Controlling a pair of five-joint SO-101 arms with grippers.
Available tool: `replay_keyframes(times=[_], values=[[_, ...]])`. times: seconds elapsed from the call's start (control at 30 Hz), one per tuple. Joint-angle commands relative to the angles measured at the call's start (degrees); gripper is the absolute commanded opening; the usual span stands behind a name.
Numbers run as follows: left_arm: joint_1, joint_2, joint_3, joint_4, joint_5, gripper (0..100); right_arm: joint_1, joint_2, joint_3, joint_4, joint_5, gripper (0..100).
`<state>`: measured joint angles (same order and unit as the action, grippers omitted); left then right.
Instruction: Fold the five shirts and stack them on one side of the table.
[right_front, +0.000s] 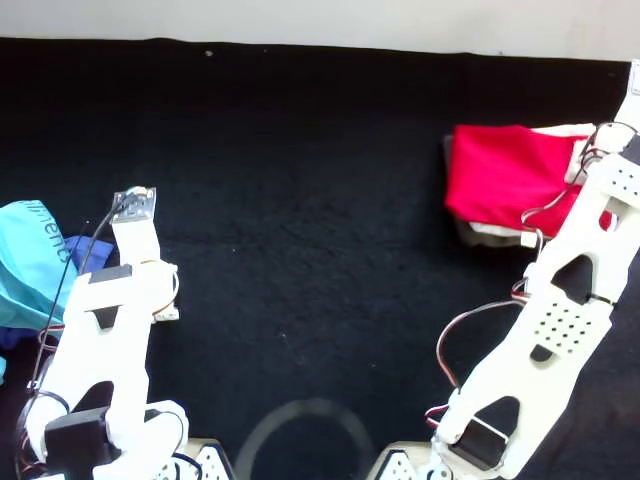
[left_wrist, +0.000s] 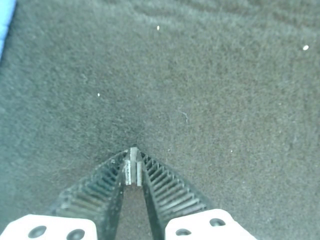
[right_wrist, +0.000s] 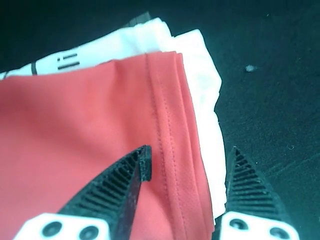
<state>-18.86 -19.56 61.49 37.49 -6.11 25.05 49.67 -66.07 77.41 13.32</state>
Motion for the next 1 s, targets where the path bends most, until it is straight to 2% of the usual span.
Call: replay_keyframes(times=[0.0, 0.07, 0.1, 0.3, 0.67, 0.83, 0.97], values=[[-0.48, 0.22, -0.13, -0.97, -0.35, 1, -1.10, -0.75, -6.90, -0.57, -0.44, 11.1], [-0.48, 0.22, -0.13, -0.97, -0.35, 1, -1.01, -0.66, -8.13, -0.04, -0.35, 2.2], [-0.48, 0.22, -0.13, -0.97, -0.35, 1, -0.75, -0.66, -8.13, 1.36, 0.18, 1.4], [-0.48, 0.22, -0.13, -0.97, -0.35, 1, -0.66, 0.04, -6.99, 9.19, 2.81, 12.8], [-0.48, 0.22, -0.13, -0.97, -0.35, 1, 1.36, 11.82, -8.31, -4.62, 2.81, 12.2], [-0.48, 0.22, -0.13, -0.97, -0.35, 1, 0.13, 11.38, -10.95, -7.52, 2.81, 12.2], [-0.48, 0.22, -0.13, -0.97, -0.35, 1, -0.31, 11.38, -15.34, -4.62, 2.64, 12.4]])
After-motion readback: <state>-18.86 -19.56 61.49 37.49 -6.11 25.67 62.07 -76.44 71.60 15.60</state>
